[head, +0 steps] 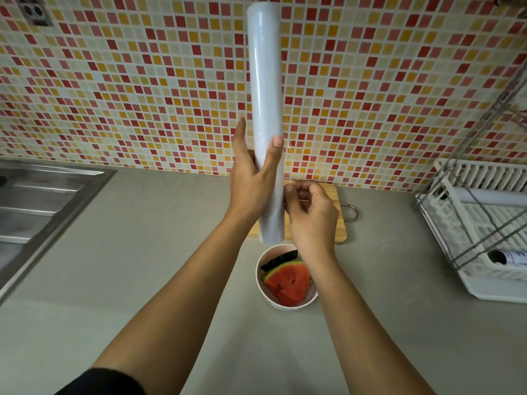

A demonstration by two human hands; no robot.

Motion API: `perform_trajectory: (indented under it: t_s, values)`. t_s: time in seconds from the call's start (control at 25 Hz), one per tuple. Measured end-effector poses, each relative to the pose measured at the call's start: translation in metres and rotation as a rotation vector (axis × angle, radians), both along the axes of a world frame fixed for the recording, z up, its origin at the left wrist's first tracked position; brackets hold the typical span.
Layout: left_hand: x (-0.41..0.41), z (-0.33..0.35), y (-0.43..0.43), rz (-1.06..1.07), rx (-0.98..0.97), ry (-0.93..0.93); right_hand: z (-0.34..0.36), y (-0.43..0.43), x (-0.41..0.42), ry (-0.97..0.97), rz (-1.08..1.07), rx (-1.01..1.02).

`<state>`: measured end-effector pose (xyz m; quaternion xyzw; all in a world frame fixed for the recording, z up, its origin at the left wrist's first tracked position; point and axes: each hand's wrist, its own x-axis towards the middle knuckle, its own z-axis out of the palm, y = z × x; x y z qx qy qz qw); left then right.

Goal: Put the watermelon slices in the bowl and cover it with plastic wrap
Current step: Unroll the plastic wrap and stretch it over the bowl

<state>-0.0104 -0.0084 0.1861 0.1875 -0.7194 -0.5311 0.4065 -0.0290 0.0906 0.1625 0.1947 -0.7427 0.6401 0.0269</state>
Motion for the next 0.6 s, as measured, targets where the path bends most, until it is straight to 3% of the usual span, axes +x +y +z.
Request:
perform_trajectory:
  t_s: [0.32, 0.44, 0.6]
  values:
    - [0.005, -0.013, 0.001, -0.024, 0.049, 0.002, 0.007, -0.003, 0.008, 0.085, 0.0, 0.014]
    - [0.008, -0.008, 0.0, -0.007, -0.02, 0.026, 0.008, -0.001, 0.003, 0.051, -0.014, 0.079]
    - [0.005, -0.002, -0.001, -0.016, -0.045, 0.045, 0.007, -0.001, 0.004, -0.1, 0.024, 0.001]
